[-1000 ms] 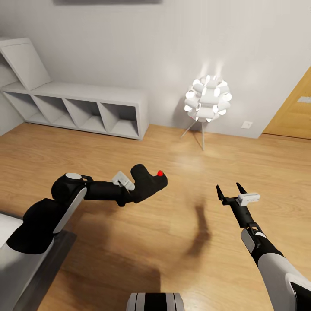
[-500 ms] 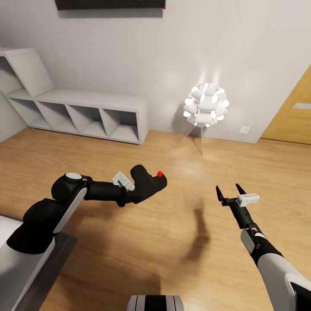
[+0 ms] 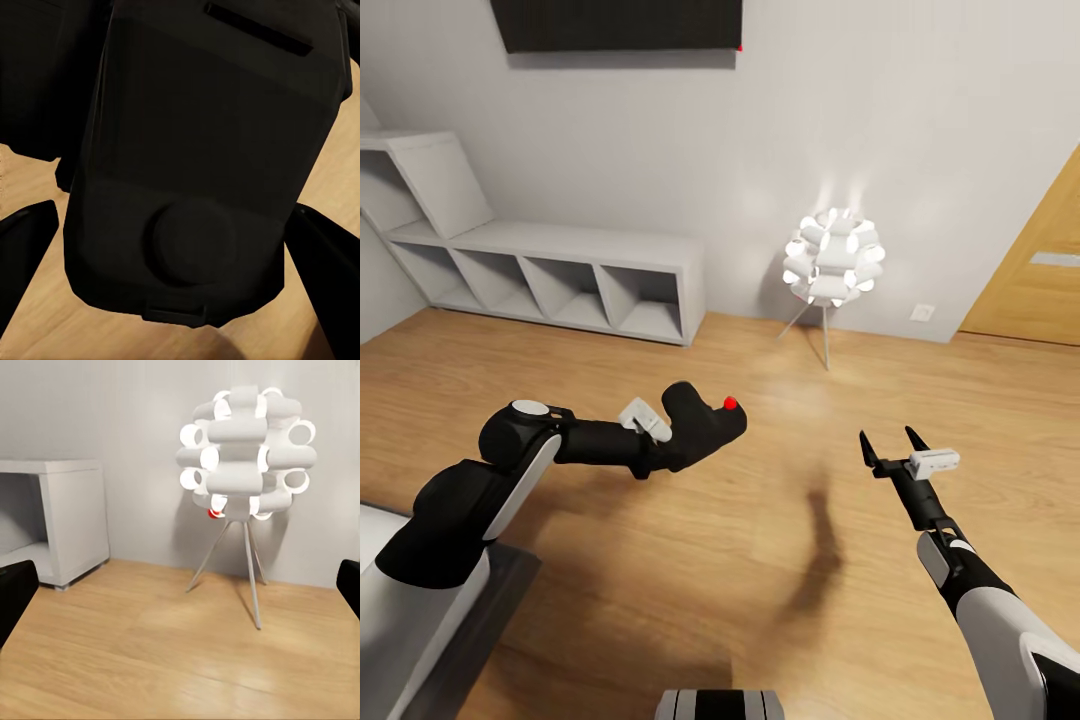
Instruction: Attach the digital camera to the camera tripod in the bedroom.
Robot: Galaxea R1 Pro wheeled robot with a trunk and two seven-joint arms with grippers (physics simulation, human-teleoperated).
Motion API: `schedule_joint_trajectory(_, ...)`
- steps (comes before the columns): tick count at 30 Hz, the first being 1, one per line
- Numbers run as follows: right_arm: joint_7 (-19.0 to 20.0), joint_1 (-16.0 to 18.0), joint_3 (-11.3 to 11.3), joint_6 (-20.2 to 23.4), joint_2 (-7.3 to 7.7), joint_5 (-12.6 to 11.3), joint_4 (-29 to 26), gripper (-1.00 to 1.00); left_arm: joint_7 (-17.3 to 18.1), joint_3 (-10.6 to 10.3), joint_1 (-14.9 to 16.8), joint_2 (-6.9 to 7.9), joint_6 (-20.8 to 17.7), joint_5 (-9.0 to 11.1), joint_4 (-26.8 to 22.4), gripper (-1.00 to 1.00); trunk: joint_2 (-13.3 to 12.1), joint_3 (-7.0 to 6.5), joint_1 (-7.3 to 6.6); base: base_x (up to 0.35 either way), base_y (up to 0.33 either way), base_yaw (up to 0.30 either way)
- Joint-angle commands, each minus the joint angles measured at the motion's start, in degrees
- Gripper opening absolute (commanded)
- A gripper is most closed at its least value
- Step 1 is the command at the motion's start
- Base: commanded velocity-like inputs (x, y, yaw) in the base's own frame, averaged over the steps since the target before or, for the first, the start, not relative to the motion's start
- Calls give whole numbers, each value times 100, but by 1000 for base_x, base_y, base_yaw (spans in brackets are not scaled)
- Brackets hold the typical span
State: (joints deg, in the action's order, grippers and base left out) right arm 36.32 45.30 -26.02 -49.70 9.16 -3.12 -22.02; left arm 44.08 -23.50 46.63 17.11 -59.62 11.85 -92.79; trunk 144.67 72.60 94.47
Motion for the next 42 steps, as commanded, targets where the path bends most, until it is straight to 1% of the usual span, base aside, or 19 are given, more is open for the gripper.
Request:
schedule_joint_trajectory(1, 59, 5, -25, -4, -1, -31, 8, 100, -5, -5, 5, 3, -32, 28, -2, -100, 0, -9, -4, 0, 0, 0)
schedule_joint_trajectory(35, 47, 5, -25, 1, -1, -31, 17, 100, -5, -5, 10, 1, -33, 28, -2, -100, -45, -442, -91, 0, 0, 0)
schedule_joint_trajectory(42, 43, 5, -25, -3, -1, -31, 100, 100, -5, -5, 10, 3, -32, 28, -2, -100, -55, -531, -109, 0, 0, 0)
